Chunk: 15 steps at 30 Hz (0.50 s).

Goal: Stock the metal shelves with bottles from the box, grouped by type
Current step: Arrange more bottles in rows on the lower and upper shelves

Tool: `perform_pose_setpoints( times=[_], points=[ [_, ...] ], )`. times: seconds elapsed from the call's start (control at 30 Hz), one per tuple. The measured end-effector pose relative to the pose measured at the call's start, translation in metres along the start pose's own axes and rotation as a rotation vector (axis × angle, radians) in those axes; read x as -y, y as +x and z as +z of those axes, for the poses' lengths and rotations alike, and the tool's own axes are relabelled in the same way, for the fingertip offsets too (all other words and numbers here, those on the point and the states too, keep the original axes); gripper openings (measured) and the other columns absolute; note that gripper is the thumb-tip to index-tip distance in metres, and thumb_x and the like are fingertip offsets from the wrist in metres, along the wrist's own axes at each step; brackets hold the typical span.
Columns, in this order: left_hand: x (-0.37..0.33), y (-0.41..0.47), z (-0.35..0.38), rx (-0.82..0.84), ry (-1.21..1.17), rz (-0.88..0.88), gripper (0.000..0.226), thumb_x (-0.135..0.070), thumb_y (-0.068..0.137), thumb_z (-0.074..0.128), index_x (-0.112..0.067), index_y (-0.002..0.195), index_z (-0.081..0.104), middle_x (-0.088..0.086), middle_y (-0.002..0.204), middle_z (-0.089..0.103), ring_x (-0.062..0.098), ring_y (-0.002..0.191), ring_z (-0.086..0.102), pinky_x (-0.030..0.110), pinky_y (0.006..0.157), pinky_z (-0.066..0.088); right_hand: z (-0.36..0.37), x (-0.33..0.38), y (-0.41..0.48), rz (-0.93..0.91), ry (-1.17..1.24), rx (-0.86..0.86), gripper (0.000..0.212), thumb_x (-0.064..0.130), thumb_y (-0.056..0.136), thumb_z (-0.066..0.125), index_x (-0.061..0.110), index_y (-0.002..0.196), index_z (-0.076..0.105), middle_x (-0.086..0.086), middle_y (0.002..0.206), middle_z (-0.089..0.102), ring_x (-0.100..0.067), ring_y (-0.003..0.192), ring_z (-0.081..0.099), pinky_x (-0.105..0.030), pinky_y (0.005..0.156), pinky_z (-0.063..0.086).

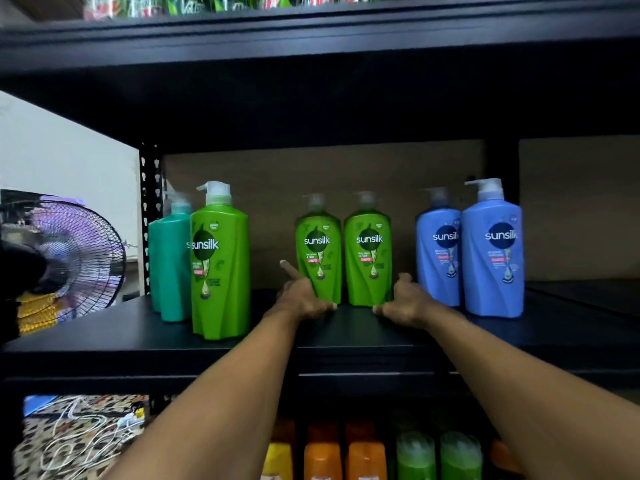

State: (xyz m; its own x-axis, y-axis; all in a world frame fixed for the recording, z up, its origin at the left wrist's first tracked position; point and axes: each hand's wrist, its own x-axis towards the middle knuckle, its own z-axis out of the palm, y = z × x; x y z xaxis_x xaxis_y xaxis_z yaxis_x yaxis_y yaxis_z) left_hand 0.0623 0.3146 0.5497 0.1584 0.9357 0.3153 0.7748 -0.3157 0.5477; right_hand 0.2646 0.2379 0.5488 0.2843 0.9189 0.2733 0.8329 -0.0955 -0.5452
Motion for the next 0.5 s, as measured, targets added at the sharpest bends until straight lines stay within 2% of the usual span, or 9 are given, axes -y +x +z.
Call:
perform_pose_setpoints(
  times=[0.03, 0.1, 0.2, 0.3, 0.37, 0.5],
  points=[
    [-0.002, -0.007, -0.001, 0.000, 0.001, -0.013, 0.134, -0.049, 0.081, 0.081, -0.002, 0.158, -0.017, 0.029, 0.165, 0.013, 0.042, 0.145, 0.037, 0.039, 0.120, 0.032, -0.002, 0.000, -0.007, -0.007, -0.019, 0.010, 0.090, 0.040, 0.088, 0.072, 0.002, 0.150, 0.020, -0.018, 0.151, 0.042, -0.033, 0.137, 0.045, -0.034, 0.110, 0.040],
    [-0.007, -0.025, -0.006, 0.002, 0.037, -0.017, 0.133, -0.046, 0.086, 0.077, 0.003, 0.153, -0.027, 0.027, 0.163, 0.024, 0.040, 0.144, 0.039, 0.041, 0.119, 0.033, -0.006, 0.002, -0.023, -0.040, -0.070, 0.025, 0.077, 0.041, 0.092, 0.066, 0.006, 0.149, 0.027, -0.014, 0.149, 0.044, -0.031, 0.135, 0.046, -0.034, 0.106, 0.039],
    [-0.012, -0.057, -0.014, 0.021, 0.104, 0.018, 0.123, -0.045, 0.091, 0.072, -0.002, 0.155, -0.025, 0.022, 0.158, 0.039, 0.038, 0.143, 0.042, 0.040, 0.118, 0.035, -0.011, 0.004, -0.045, -0.115, -0.147, 0.035, 0.058, 0.044, 0.096, 0.057, 0.015, 0.144, 0.041, -0.009, 0.145, 0.051, -0.029, 0.131, 0.050, -0.034, 0.102, 0.042],
    [-0.011, -0.091, -0.023, -0.018, 0.123, 0.144, 0.103, -0.045, 0.091, 0.071, -0.014, 0.160, 0.001, 0.018, 0.146, 0.052, 0.036, 0.133, 0.052, 0.040, 0.112, 0.042, -0.013, 0.003, -0.060, -0.149, -0.178, 0.047, 0.052, 0.050, 0.097, 0.052, 0.024, 0.141, 0.046, -0.004, 0.145, 0.053, -0.027, 0.131, 0.050, -0.037, 0.102, 0.042],
    [-0.006, -0.112, -0.029, -0.087, 0.089, 0.279, 0.082, -0.043, 0.089, 0.072, -0.020, 0.152, 0.025, 0.013, 0.133, 0.062, 0.033, 0.123, 0.060, 0.041, 0.105, 0.049, -0.014, 0.004, -0.067, -0.148, -0.210, 0.037, 0.046, 0.054, 0.095, 0.049, 0.029, 0.133, 0.057, -0.003, 0.142, 0.056, -0.026, 0.128, 0.053, -0.038, 0.099, 0.044],
    [0.013, -0.145, -0.049, -0.401, 0.024, 0.586, 0.050, -0.036, 0.088, 0.070, -0.023, 0.133, 0.056, -0.003, 0.118, 0.065, 0.016, 0.110, 0.060, 0.040, 0.098, 0.051, -0.015, 0.008, -0.074, -0.154, -0.229, 0.045, 0.042, 0.055, 0.095, 0.045, 0.031, 0.124, 0.063, -0.002, 0.138, 0.058, -0.026, 0.123, 0.056, -0.040, 0.098, 0.045]
  ],
)
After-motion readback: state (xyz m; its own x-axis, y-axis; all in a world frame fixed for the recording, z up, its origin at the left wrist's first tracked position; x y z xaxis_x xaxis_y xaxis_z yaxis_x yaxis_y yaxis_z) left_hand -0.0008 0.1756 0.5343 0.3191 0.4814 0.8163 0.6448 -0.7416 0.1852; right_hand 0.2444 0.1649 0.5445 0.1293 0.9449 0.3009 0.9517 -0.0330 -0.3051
